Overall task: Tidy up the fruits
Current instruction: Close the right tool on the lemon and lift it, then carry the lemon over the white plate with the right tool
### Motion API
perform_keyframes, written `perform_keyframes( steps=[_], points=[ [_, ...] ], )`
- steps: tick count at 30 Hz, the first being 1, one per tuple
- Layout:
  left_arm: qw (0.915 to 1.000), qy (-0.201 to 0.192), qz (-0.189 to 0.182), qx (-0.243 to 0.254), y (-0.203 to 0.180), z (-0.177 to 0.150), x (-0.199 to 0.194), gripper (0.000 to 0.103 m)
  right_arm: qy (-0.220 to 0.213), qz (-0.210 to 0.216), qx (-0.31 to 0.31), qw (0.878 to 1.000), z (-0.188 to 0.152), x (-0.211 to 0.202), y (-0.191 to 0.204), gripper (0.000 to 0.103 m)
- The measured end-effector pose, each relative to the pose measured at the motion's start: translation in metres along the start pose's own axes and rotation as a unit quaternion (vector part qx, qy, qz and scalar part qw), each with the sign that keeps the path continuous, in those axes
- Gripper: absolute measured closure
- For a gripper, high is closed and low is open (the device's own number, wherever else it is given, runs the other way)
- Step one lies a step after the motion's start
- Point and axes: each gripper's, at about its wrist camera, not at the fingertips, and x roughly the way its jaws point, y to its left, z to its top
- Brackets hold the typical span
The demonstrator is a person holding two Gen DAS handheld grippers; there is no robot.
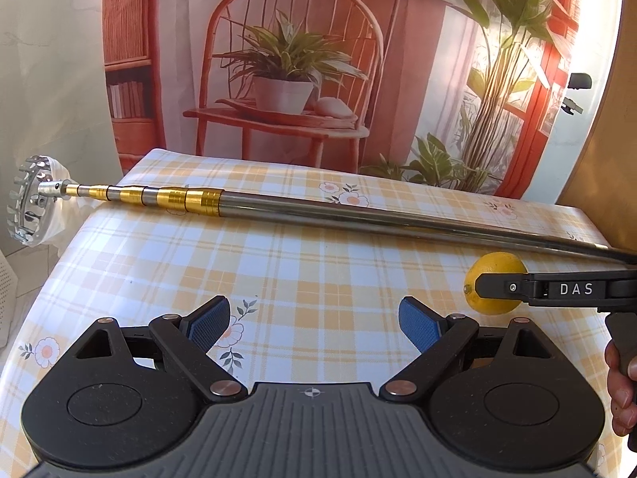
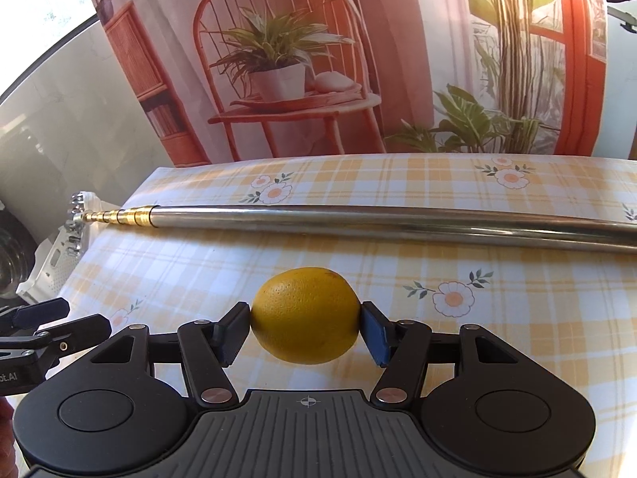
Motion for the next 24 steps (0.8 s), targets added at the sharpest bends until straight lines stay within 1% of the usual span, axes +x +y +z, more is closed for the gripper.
perform_keyframes(
  steps=[4,9,12,18,21,24],
  points=[
    [1.0,0.0,-0.006,0.004,-0.006,-0.003,-0.012,0.01,-0.017,0.015,0.011,1.0,-0.01,-0.027,-0.004,0.047],
    [0.9998,0.001,-0.016,-0.011,-0.012,-0.011,-0.028,0.01,-0.039,0.029,0.015,0.999,-0.027,-0.06,-0.006,0.047],
    [0.9997,-0.004,-0.022,-0.011,-0.017,-0.017,-0.038,0.01,-0.049,0.035,0.012,0.998,-0.038,-0.077,-0.005,0.047],
    [0.9993,-0.024,-0.019,0.024,-0.035,-0.033,-0.054,0.009,-0.066,0.042,-0.001,0.997,-0.066,-0.105,0.001,0.047],
    [0.9983,-0.033,-0.019,0.044,-0.042,-0.04,-0.06,0.008,-0.068,0.04,-0.011,0.997,-0.081,-0.113,0.006,0.047],
    [0.9973,-0.045,-0.021,0.054,-0.048,-0.046,-0.066,0.008,-0.07,0.04,-0.008,0.997,-0.094,-0.118,0.009,0.047]
  ],
)
